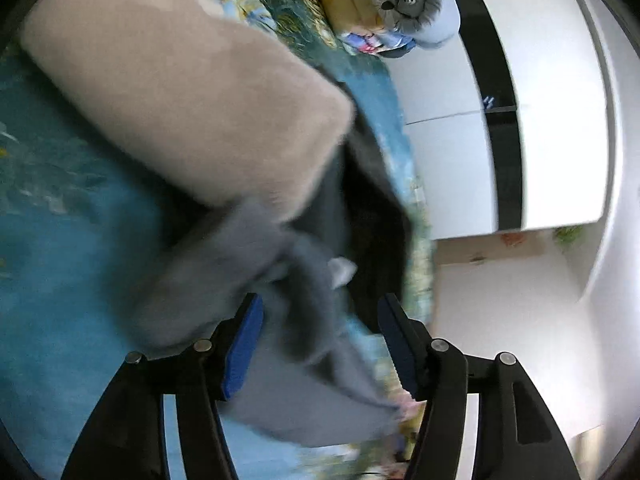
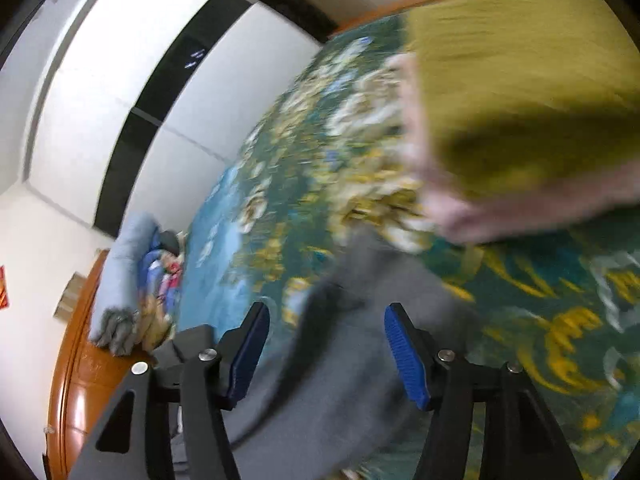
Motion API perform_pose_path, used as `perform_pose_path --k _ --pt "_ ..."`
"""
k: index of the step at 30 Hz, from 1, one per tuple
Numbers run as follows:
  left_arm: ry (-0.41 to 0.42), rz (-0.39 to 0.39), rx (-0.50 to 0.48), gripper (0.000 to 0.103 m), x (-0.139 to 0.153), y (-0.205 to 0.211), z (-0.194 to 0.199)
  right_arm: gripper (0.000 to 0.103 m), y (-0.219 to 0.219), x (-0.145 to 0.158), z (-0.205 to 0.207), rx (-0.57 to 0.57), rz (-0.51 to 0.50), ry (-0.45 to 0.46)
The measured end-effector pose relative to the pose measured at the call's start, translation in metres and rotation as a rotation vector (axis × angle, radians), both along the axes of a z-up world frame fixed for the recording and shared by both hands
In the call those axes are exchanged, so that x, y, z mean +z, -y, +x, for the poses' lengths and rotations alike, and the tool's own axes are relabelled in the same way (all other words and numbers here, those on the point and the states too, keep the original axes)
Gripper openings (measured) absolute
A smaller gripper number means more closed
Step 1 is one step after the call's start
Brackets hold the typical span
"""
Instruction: Fold clothes
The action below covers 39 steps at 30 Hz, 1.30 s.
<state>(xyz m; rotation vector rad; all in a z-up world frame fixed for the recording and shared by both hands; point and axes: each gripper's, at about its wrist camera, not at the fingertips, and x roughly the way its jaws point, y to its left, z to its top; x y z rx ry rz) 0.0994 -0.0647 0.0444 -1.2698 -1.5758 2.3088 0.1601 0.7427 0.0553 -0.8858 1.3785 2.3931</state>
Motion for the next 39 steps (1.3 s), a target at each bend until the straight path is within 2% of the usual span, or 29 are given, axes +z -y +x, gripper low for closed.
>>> perform_pose_path --k 2,5,7,9,13,17,19,21,22,23,25,29,32,35,37,39 --pt "0.072 -0.063 0.002 0.064 -0.016 0.004 0.013 0.064 -0.002 -0.020 0.018 -0.028 -0.042 0.045" --pt "0.169 -0.009 -0.001 0.064 -0.050 0.005 0.026 0.064 -0.003 -0.041 0.027 -0.057 -0.120 0.046" --pt "0.202 0.021 -0.013 0.064 -0.068 0.001 0.029 0.065 -0.003 -0.050 0.029 -0.070 -0.158 0.038" --pt "0.211 0.022 -0.020 0.064 -0.078 -0.004 0.027 0.066 -0.002 -0.051 0.023 -0.072 -0.165 0.026" --pt "0.176 0.045 -0.002 0.064 -0.092 -0.015 0.015 0.067 -0.002 -0.051 0.009 -0.082 -0.173 0.002" --pt "0.138 -0.062 0.009 0.061 -0.089 -0.026 0.002 0.066 0.000 -0.052 -0.009 -0.078 -0.148 0.008" --pt "0.136 -0.118 0.012 0.055 -0.087 -0.030 -0.003 0.062 0.001 -0.053 -0.015 -0.086 -0.124 0.012" --pt "0.132 -0.117 0.039 0.052 -0.087 -0.029 -0.004 0.045 0.002 -0.055 -0.020 -0.104 -0.112 0.019" --pt "0.129 -0.112 0.054 0.046 -0.088 -0.028 -0.004 0.032 0.001 -0.058 -0.022 -0.114 -0.121 0.022" --pt "0.134 -0.107 0.069 0.039 -0.088 -0.026 -0.004 0.026 0.001 -0.061 -0.023 -0.124 -0.136 0.026" --pt "0.148 -0.090 0.100 0.031 -0.085 -0.023 -0.002 0.022 0.003 -0.059 -0.022 -0.132 -0.135 0.027" --pt "0.066 -0.132 0.079 0.023 -0.038 -0.014 0.014 0.018 0.011 -0.028 -0.020 -0.100 -0.069 -0.019" --pt "-0.003 -0.168 0.058 0.019 0.000 -0.007 0.026 0.017 0.022 0.017 -0.013 -0.035 -0.015 -0.147" --pt "-0.072 -0.204 0.037 0.019 0.037 0.000 0.038 0.017 0.029 0.048 0.016 -0.005 0.002 -0.285" --pt "-0.058 -0.222 0.016 0.020 0.038 0.009 0.053 0.017 0.035 0.055 0.041 -0.010 0.007 -0.330" --pt "-0.036 -0.239 -0.005 0.021 0.034 0.020 0.069 0.017 0.037 0.043 0.072 -0.032 0.008 -0.319"
